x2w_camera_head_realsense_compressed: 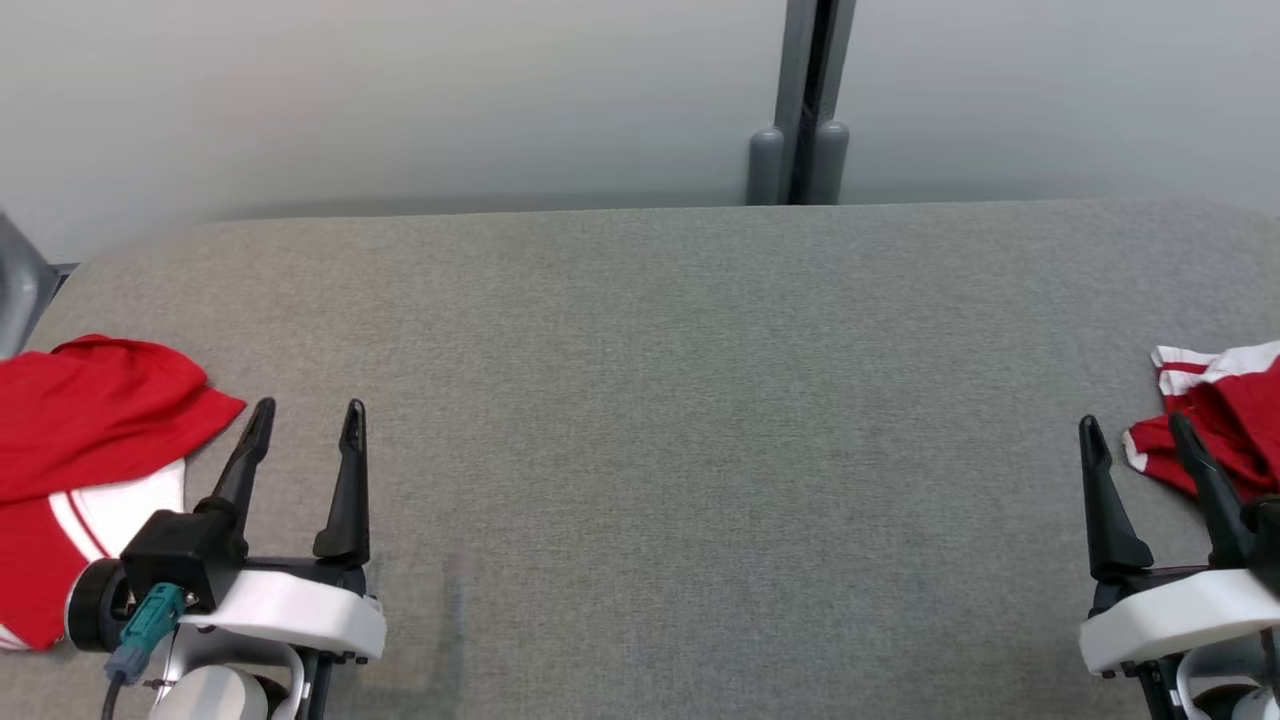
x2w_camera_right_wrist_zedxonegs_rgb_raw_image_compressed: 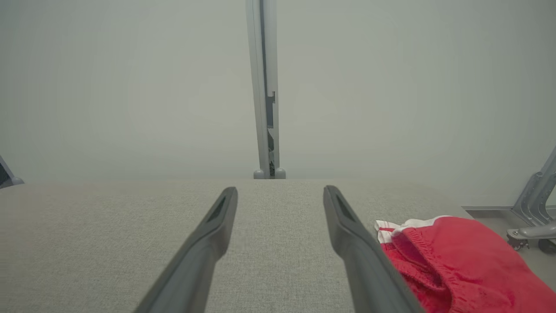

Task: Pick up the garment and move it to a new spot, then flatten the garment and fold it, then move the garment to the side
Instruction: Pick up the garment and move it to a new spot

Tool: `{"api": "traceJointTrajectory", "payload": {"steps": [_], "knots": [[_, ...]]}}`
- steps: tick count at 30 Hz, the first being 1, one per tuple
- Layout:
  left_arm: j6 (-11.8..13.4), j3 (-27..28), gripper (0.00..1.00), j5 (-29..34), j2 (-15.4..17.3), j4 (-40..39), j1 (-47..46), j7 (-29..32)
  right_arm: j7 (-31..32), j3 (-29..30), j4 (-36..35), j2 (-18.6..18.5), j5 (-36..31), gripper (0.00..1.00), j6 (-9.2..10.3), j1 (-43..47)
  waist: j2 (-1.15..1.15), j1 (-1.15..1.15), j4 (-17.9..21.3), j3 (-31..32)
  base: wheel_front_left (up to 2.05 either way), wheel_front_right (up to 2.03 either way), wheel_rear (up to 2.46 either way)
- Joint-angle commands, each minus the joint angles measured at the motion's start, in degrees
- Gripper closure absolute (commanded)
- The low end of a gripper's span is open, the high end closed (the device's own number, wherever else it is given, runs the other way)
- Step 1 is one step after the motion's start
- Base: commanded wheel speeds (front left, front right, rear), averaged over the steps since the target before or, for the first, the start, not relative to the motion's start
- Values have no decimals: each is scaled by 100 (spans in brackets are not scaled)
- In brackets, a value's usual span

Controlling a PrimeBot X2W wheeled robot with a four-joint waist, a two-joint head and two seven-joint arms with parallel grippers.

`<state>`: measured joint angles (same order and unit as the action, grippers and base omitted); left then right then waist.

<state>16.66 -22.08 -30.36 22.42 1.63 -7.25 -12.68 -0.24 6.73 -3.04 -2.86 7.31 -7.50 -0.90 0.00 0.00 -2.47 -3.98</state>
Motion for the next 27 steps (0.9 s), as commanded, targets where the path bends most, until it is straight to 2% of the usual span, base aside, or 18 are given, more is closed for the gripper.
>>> {"api": "traceJointTrajectory", "payload": {"steps": [1, 15, 21, 27], "knots": [[-20, 59, 0, -30, 17, 10, -102, -50, 11, -38, -59, -15, -16, 0, 1, -58, 0, 0, -249, -47, 0, 0, 0], [10, 417, 0, -74, -51, -26, 66, -214, 184, -306, -263, -20, -118, 0, 1, -147, 0, 0, -1903, -99, 0, 0, 0], [-81, 494, 0, -118, -69, -28, 109, -228, 211, -348, -255, -21, -85, 0, 1, -163, 0, 0, -2248, -78, 0, 0, 0], [-128, 542, 0, -102, -77, -5, 124, -239, 213, -379, -231, -21, -69, 0, 1, -154, 0, 0, -2323, -81, 0, 0, 0]]}}
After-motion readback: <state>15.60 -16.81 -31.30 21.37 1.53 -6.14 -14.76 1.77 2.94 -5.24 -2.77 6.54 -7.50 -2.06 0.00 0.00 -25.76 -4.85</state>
